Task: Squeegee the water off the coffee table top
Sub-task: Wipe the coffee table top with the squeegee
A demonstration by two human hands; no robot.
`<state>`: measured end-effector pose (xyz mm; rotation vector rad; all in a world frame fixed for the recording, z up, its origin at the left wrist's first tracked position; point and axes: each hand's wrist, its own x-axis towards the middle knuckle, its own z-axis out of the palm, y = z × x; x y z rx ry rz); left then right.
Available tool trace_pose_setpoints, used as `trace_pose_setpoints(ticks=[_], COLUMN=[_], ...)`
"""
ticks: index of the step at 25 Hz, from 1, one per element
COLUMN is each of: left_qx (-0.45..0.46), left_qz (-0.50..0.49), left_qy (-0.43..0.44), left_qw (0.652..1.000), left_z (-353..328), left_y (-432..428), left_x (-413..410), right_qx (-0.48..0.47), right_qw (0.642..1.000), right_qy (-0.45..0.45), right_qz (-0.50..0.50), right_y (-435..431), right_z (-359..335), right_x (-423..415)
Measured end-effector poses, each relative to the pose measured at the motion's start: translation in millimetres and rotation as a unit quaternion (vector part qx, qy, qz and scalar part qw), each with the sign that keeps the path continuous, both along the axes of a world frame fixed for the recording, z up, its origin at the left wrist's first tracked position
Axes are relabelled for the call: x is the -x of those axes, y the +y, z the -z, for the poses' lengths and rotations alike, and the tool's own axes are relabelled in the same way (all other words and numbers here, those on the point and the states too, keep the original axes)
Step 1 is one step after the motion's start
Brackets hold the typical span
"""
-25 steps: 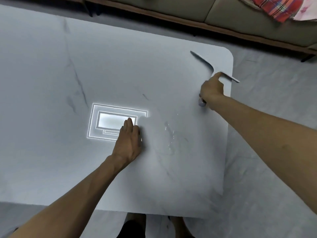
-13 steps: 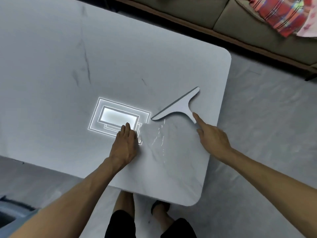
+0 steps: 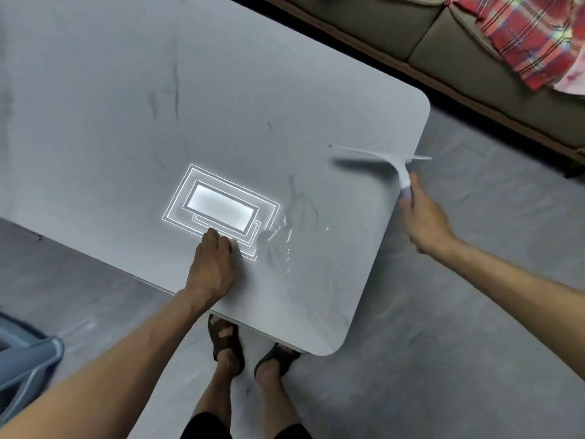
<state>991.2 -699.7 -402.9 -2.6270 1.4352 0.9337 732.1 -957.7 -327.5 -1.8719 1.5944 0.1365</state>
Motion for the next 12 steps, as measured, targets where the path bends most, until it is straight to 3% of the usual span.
trace_pose_setpoints(ticks=[2, 4, 10, 12], left_qx=[-0.001, 0.012, 0.056, 0.057], left_qz=[-0.017, -0.037, -0.068, -0.063], left_qy=[-0.014, 0.013, 0.086, 0.088], left_qw=[1.0, 0.999, 0.992, 0.992], left_z=[6.2, 11.1, 15.7, 15.5], left_y=[9.2, 20.1, 45.9, 50.0], left_x=[-7.2, -14.1, -31.6, -32.9], right_qx=[-0.002, 0.001, -0.034, -0.036], right_qw=[0.993, 0.988, 0.991, 0.998], right_qy=[-0.032, -0.04, -0.02, -0.023], right_qz=[0.113, 0.147, 0.128, 0.046], right_y=[-38.9, -63.8, -10.1, 30.1], right_z=[20.4, 38.9, 53.7, 47.8], right_x=[-47.3, -93.0, -163.5, -158.2])
